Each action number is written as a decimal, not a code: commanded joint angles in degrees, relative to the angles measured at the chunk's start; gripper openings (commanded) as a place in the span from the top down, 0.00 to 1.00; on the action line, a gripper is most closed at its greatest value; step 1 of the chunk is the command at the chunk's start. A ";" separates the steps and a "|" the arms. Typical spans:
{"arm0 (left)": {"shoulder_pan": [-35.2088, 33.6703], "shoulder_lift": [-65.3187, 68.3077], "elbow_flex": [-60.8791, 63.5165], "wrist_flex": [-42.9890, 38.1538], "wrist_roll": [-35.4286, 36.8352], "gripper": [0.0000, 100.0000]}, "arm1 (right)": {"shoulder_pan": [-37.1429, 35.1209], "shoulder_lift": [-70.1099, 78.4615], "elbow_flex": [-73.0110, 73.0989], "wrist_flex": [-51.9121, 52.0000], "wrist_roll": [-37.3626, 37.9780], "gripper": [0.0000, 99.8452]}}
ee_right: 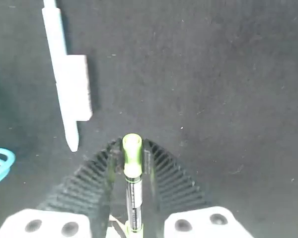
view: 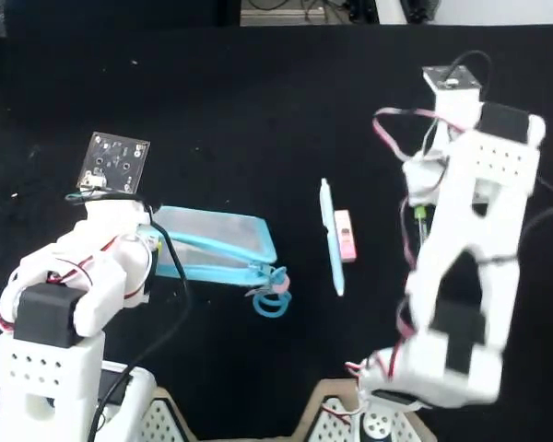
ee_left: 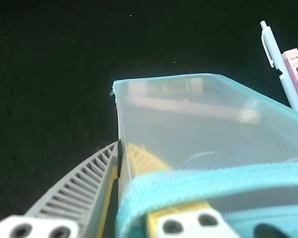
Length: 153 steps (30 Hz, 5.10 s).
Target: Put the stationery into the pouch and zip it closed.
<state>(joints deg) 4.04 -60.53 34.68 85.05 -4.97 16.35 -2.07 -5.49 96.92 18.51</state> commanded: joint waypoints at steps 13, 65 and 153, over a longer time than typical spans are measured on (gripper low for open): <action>0.22 0.35 0.48 -0.70 -0.35 0.97 | -18.29 -53.85 19.21 -5.45 -4.48 0.99; 0.31 0.35 0.57 -0.70 -0.35 0.97 | -63.74 -80.04 54.64 -51.96 -8.62 0.98; -0.13 0.35 1.45 -0.62 -0.35 0.97 | -12.66 24.40 7.43 -25.76 -10.73 0.99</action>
<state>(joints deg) 4.04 -60.53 35.30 84.97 -4.97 1.85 24.31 6.02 69.05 4.35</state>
